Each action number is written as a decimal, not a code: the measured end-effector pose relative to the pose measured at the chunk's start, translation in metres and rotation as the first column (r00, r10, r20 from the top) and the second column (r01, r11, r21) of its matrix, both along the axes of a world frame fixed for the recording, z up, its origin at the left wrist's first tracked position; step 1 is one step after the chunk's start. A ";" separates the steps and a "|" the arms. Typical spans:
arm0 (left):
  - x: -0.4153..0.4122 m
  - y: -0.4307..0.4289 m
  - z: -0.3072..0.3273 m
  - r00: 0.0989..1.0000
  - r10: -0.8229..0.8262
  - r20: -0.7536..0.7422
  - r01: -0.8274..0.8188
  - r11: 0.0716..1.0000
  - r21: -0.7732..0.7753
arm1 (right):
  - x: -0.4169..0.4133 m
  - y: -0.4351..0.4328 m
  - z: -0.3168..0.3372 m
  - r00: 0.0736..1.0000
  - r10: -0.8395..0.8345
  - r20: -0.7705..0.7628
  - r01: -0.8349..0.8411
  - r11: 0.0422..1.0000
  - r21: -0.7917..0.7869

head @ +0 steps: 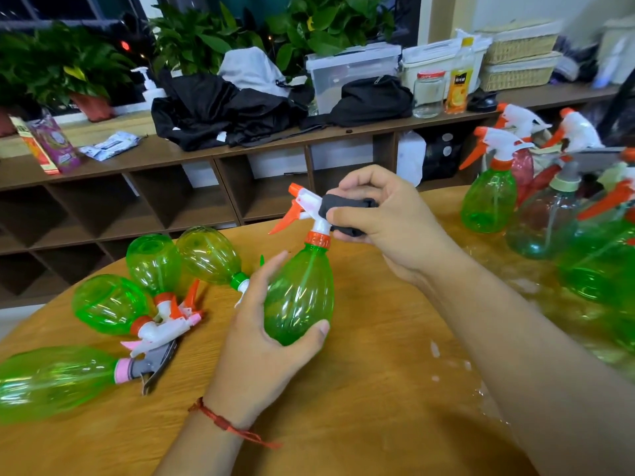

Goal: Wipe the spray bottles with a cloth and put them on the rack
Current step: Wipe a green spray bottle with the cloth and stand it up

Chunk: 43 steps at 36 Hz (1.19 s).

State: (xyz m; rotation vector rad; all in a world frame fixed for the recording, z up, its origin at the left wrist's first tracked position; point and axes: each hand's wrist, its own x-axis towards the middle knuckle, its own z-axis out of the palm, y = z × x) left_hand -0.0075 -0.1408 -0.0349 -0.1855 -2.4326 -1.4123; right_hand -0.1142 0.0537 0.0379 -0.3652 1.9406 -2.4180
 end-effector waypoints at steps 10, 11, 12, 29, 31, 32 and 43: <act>0.001 0.028 0.002 0.900 0.339 -0.272 -0.433 0.645 -0.630 | 0.013 -0.029 -0.015 0.979 -0.190 0.077 0.197 0.976 -0.091; -0.001 0.028 0.003 0.893 0.355 -0.276 -0.447 0.637 -0.628 | 0.015 -0.032 -0.015 0.980 -0.179 0.084 0.187 0.978 -0.090; -0.002 0.026 0.002 0.887 0.365 -0.283 -0.460 0.641 -0.614 | 0.017 -0.033 -0.014 0.981 -0.170 0.089 0.178 0.981 -0.083; -0.011 -0.002 -0.003 0.991 -0.114 0.070 0.006 0.560 0.828 | 0.015 -0.035 -0.023 0.960 0.060 -0.272 0.039 0.938 0.346; -0.012 -0.002 -0.004 0.992 -0.094 0.079 -0.010 0.579 0.815 | 0.016 -0.035 -0.024 0.957 0.086 -0.278 0.029 0.922 0.385; -0.013 -0.003 -0.004 0.993 -0.089 0.079 -0.010 0.603 0.798 | 0.016 -0.033 -0.024 0.956 0.115 -0.270 0.006 0.913 0.408; -0.007 0.010 -0.001 0.998 0.003 0.059 -0.034 0.841 0.540 | 0.014 -0.026 -0.025 0.920 0.223 -0.323 0.004 0.817 0.576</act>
